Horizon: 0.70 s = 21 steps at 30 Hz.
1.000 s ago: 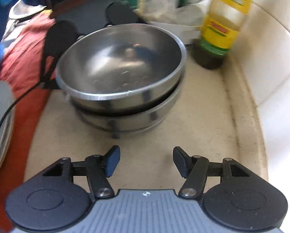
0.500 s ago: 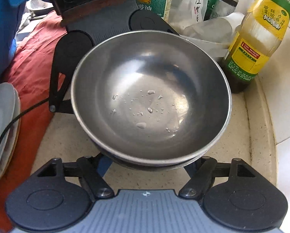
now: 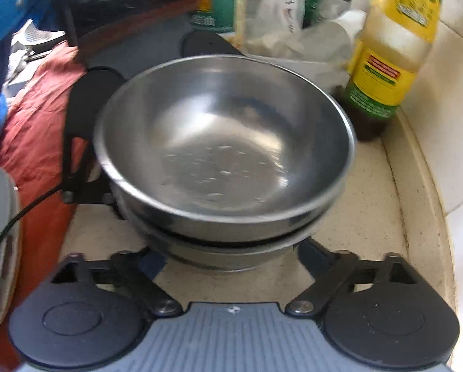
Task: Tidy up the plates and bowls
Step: 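Lift the bowl stack with both grippers and carry it toward the plate stack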
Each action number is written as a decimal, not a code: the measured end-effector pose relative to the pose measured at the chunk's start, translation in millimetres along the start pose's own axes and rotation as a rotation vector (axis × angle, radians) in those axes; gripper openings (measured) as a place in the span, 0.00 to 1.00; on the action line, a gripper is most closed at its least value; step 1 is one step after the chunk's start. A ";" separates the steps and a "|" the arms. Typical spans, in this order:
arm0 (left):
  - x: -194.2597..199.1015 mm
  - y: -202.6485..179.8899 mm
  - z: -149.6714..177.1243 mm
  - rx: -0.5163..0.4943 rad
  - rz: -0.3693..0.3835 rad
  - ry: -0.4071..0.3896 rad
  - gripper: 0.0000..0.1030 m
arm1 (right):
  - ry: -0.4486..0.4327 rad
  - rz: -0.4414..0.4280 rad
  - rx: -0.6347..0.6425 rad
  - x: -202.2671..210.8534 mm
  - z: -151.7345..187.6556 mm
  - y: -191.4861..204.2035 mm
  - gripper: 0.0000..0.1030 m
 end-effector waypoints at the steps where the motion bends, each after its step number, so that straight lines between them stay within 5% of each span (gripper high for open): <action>1: 0.7 1.2 0.8 -0.002 0.002 -0.001 1.00 | 0.003 0.004 -0.002 1.1 -1.2 1.9 0.75; 21: 15.7 -18.4 6.8 -0.024 -0.047 -0.006 1.00 | -0.016 0.073 0.009 -2.0 -27.9 25.8 0.69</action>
Point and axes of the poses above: each gripper's, at about its wrist camera, not at the fingertips, and x roughly against the way its jaws point, y to its left, z to its underside, the point moved 8 cm from there along -x, roughly the way its jaws point, and after that the axes turned 10 degrees about x, right-handed, at the moved point
